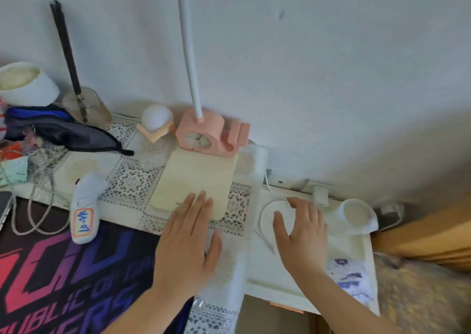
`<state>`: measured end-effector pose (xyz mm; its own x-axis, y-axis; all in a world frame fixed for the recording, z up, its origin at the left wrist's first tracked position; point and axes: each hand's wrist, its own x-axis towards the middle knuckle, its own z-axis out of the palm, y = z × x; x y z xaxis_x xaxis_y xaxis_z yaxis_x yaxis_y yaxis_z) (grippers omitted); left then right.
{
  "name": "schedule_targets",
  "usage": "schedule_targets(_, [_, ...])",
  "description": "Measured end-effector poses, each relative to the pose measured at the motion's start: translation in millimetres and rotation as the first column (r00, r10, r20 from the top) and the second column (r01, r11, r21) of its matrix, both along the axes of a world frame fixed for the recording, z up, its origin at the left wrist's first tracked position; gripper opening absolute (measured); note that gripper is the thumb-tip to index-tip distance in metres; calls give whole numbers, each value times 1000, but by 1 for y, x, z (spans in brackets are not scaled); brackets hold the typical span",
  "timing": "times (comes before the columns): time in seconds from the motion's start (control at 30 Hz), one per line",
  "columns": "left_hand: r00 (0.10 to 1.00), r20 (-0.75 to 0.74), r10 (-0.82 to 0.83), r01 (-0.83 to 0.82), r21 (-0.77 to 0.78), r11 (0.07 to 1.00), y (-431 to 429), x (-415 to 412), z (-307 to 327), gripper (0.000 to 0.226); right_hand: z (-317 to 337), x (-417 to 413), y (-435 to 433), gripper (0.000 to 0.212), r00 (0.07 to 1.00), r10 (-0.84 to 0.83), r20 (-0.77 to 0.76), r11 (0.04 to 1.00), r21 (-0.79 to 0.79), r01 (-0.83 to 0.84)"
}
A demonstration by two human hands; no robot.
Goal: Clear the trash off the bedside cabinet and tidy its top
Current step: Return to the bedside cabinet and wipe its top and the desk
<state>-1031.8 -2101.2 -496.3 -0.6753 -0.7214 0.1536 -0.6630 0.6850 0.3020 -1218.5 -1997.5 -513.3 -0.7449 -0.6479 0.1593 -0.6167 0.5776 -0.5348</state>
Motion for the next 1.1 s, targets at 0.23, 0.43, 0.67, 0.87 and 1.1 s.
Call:
schedule_targets(0.23, [946, -34, -322, 323, 63, 944, 87, -116, -11, 54, -28, -56, 81, 37, 986, -166, -31, 980, 105, 168])
schedule_targets(0.43, [954, 127, -272, 253, 149, 956, 114, -163, -52, 58, -51, -85, 129, 39, 980, -196, -45, 965, 170, 201])
schedule_targets(0.67, [949, 285, -135, 63, 249, 966, 110, -182, -102, 65, -79, -91, 145, 41, 999, -46, 9, 971, 236, 43])
schedule_targets(0.87, [941, 338, -5, -103, 300, 949, 103, -169, -128, 65, -103, -78, 112, 39, 996, 27, 89, 976, 211, -46])
schedule_targets(1.1, [907, 379, 184, -288, 239, 927, 88, -142, -142, 67, -132, -55, 47, 39, 971, 211, 110, 948, 221, -231])
